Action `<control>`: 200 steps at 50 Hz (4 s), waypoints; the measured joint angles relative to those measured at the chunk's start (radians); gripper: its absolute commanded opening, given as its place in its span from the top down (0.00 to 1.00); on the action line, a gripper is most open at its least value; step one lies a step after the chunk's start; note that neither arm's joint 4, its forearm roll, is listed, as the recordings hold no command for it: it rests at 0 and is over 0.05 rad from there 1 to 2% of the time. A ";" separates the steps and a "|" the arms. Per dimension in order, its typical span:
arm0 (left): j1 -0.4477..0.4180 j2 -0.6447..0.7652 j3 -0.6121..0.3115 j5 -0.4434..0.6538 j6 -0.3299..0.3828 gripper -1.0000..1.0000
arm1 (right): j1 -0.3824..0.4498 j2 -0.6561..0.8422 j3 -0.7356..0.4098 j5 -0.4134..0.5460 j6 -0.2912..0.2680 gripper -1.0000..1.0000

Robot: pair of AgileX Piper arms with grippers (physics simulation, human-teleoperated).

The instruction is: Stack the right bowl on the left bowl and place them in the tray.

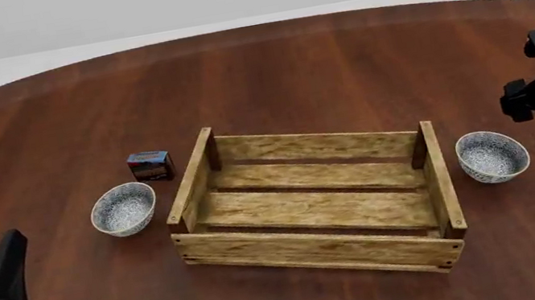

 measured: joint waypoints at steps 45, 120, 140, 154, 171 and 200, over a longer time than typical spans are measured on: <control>0.005 -0.020 0.009 0.011 0.001 0.00 | -0.008 0.217 0.064 -0.154 0.048 0.00; 0.018 -0.057 0.016 0.039 -0.022 0.00 | 0.006 0.116 0.042 -0.091 0.064 1.00; 0.013 -0.078 0.002 0.070 -0.019 0.00 | 0.040 -0.031 -0.017 -0.002 0.083 1.00; 0.014 -0.080 -0.017 0.088 -0.010 0.00 | 0.125 -0.128 -0.066 0.037 0.123 1.00; 0.013 -0.082 -0.039 0.115 0.002 0.00 | 0.250 -0.197 -0.112 0.067 0.173 1.00; -0.008 -0.072 -0.092 0.171 0.010 0.00 | 0.492 -0.240 -0.114 0.034 0.263 1.00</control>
